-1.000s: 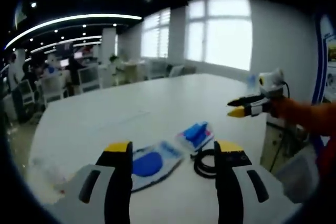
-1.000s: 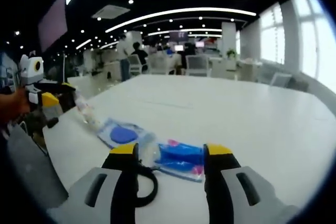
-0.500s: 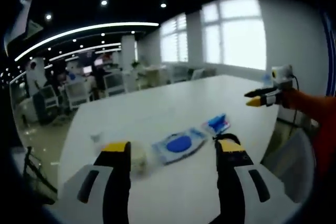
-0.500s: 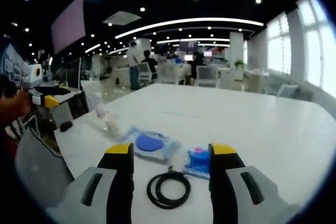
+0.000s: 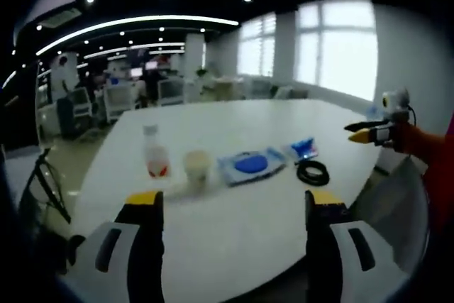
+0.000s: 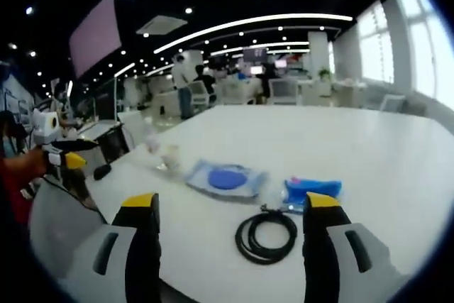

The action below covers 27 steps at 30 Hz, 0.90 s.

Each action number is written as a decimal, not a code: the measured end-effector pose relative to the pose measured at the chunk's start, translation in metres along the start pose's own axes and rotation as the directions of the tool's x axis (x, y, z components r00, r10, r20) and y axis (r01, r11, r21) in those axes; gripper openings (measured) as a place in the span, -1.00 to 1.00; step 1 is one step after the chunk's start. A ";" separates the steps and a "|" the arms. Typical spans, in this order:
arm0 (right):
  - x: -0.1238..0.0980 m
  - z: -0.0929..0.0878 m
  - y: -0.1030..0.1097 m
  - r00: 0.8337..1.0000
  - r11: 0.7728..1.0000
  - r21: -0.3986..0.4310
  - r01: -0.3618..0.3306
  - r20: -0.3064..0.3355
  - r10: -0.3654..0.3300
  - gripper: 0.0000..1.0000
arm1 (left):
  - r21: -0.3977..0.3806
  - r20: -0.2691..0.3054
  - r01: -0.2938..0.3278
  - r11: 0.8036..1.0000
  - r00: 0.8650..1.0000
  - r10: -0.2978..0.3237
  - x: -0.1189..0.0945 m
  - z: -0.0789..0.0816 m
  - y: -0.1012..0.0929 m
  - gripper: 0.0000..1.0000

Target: Arrange the tabletop items into an orderly group along one side of the table until the central work area is clear of visible clutter.

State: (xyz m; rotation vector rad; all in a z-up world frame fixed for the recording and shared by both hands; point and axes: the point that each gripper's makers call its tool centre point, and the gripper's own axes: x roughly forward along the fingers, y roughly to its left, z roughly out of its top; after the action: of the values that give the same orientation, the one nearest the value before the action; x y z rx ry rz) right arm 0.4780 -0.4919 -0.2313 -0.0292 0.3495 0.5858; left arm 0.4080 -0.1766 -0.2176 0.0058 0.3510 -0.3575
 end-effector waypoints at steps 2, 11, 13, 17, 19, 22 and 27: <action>-0.001 -0.004 0.003 1.000 1.000 -0.014 0.001 -0.012 -0.001 0.68 | 0.076 -0.004 -0.006 0.997 1.000 0.006 -0.007 0.000 0.013 0.57; -0.003 -0.004 0.003 1.000 1.000 0.003 0.013 0.015 -0.013 0.92 | -0.053 0.030 0.009 0.999 1.000 -0.008 0.005 -0.003 0.000 0.71; -0.004 -0.004 0.006 1.000 1.000 0.002 0.001 0.014 -0.001 0.99 | -0.052 0.019 0.030 0.998 0.999 -0.029 0.011 -0.001 -0.015 0.75; -0.001 -0.013 0.009 1.000 1.000 -0.011 -0.017 -0.018 0.017 0.99 | 0.126 0.011 0.016 0.992 1.000 -0.018 0.017 0.006 -0.030 0.90; 0.000 -0.013 0.009 1.000 1.000 -0.020 -0.016 -0.020 0.016 0.99 | 0.130 -0.043 0.063 0.990 0.997 -0.058 0.020 -0.010 -0.039 0.95; 0.002 -0.014 0.010 0.999 0.999 -0.023 -0.026 -0.024 0.025 0.99 | 0.061 -0.098 0.063 0.996 0.994 -0.057 0.022 -0.024 -0.034 0.98; 0.002 -0.010 0.008 1.000 0.998 -0.062 -0.003 -0.016 0.002 0.99 | -0.103 -0.053 0.030 0.994 0.998 -0.036 0.027 -0.023 -0.014 0.98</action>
State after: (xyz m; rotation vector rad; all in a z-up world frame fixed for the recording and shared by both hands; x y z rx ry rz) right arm 0.4723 -0.4856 -0.2413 -0.0934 0.3465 0.5990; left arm 0.4186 -0.1977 -0.2472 -0.0907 0.4237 -0.3725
